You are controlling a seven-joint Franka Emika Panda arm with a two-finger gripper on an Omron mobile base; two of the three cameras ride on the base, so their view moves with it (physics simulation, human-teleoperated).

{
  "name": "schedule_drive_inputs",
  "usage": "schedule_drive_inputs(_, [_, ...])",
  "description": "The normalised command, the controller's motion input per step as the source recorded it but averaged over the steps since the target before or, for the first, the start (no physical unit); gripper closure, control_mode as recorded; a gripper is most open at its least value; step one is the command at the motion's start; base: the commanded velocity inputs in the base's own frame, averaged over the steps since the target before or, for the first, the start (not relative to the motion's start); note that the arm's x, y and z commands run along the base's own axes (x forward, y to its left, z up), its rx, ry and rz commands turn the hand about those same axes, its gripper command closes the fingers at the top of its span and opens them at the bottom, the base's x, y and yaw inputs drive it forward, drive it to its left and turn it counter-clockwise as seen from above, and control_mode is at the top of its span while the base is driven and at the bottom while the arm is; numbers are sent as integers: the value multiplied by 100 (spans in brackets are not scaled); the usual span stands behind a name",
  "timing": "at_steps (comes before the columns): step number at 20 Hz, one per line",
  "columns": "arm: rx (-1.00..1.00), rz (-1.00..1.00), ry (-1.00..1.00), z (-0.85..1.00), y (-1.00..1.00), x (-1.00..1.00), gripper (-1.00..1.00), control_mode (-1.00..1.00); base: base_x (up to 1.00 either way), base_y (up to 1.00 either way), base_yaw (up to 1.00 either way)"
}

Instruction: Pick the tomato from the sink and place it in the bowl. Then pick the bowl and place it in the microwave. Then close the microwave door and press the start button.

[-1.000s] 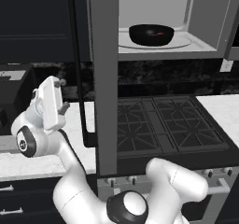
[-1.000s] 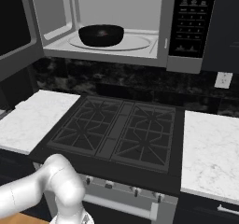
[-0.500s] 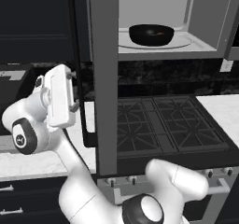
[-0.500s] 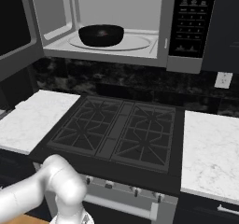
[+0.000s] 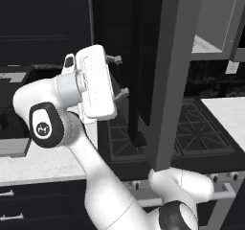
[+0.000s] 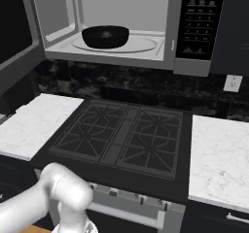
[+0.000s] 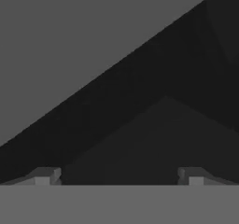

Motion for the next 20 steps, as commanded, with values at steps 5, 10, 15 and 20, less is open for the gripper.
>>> schedule_drive_inputs(5, [12, 19, -9, 44, -98, -45, -100, -100, 0, 0, 0])
schedule_drive_inputs(10, [13, 23, -11, 36, -100, -33, -100, -100, 0, 0, 0])
schedule_drive_inputs(15, [13, 29, -12, 24, -97, -18, -100, -100, 0, 0, 0])
schedule_drive_inputs(20, [15, 36, -6, 4, -93, 0, -100, -100, 0, 0, 0])
